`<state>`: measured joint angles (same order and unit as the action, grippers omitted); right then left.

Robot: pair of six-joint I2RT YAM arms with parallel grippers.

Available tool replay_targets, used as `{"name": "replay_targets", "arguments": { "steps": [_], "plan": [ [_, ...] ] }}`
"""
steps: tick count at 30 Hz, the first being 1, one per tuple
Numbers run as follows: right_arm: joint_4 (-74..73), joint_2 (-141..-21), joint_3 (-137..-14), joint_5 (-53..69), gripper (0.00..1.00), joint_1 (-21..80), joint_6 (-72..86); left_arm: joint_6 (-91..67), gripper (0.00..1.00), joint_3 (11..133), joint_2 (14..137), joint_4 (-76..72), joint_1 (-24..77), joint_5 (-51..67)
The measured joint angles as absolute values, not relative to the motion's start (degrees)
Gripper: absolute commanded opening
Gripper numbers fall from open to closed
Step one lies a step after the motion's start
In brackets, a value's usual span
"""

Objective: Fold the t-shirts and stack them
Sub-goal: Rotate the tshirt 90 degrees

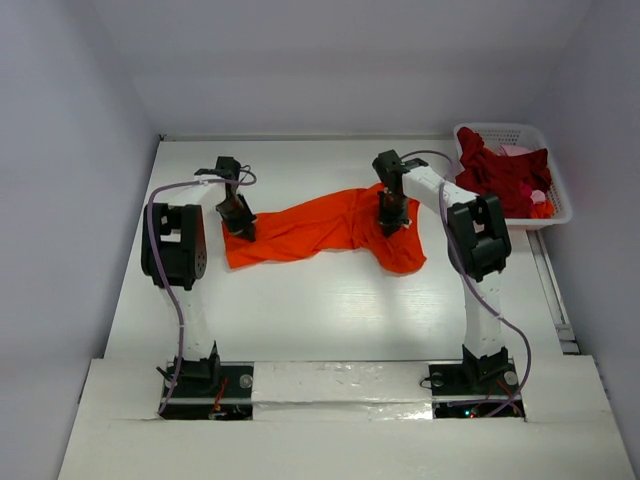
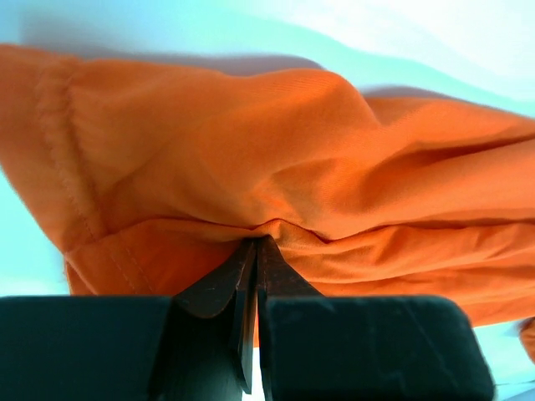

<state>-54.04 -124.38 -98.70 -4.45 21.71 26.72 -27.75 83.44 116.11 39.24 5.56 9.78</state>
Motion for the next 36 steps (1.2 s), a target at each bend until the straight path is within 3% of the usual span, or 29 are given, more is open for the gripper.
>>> {"name": "replay_targets", "arguments": {
  "steps": [13,36],
  "plan": [
    [-55.2,-127.3,-103.6,-3.8,0.00,21.7,26.3,-29.0,0.00,74.0,110.0,39.1,8.3,10.5],
    [-60.2,-137.4,-123.4,-2.5,0.00,21.7,26.4,-31.8,0.00,64.5,104.3,37.5,16.3,15.4]
  ]
}}
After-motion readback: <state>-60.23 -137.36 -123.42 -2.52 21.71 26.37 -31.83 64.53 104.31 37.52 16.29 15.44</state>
